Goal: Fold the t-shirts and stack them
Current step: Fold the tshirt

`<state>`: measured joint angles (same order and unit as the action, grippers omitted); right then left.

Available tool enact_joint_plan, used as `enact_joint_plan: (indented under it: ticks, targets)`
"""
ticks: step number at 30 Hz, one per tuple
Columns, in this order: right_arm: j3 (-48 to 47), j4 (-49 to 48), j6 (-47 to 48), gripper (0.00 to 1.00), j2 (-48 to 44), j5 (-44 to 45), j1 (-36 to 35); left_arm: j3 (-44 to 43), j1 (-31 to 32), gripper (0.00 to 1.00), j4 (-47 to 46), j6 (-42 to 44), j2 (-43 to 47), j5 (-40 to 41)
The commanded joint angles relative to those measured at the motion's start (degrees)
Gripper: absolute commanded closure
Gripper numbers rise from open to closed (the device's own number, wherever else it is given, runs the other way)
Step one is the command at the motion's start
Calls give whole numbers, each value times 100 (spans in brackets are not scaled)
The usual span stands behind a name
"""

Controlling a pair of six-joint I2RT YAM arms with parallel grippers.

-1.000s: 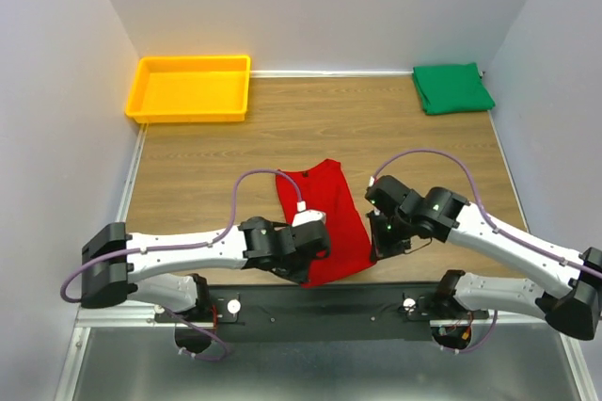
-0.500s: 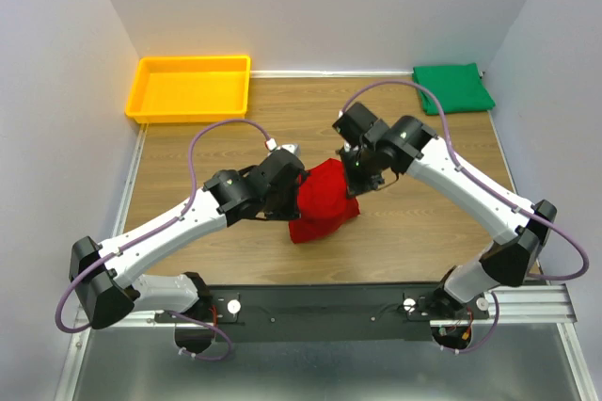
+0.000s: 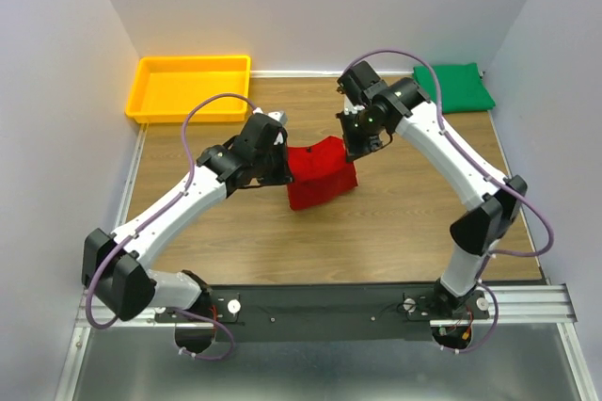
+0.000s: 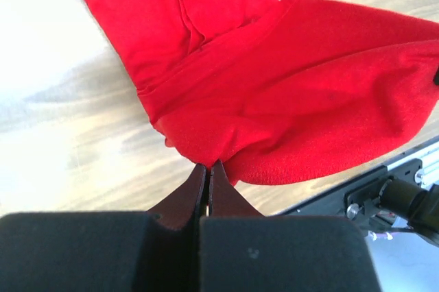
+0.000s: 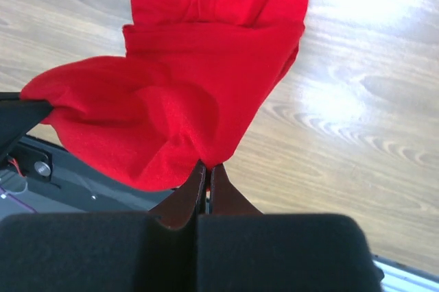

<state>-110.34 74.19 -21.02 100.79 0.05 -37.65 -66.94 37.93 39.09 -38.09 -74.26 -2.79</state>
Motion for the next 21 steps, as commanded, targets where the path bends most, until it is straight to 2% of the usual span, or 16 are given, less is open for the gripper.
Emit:
enact_joint_plan:
  ticks: [1, 5, 9, 15, 21]
  targets:
    - [-399, 166, 404, 99, 396, -295, 292, -179, -356, 100, -437, 477, -325, -591]
    - [-558, 166, 476, 99, 555, -374, 451, -355, -427, 100, -438, 662, -510, -591]
    - [-199, 157, 528, 99, 311, -752, 443, -215, -401, 100, -437, 706, -414, -810]
    - [1584, -186, 458, 99, -682, -1191, 443, 443, 108, 100, -280, 619, 173, -644]
    - [3454, -362, 256, 99, -1930, -1552, 92, 1313, 1505, 100, -130, -364, 947, -539]
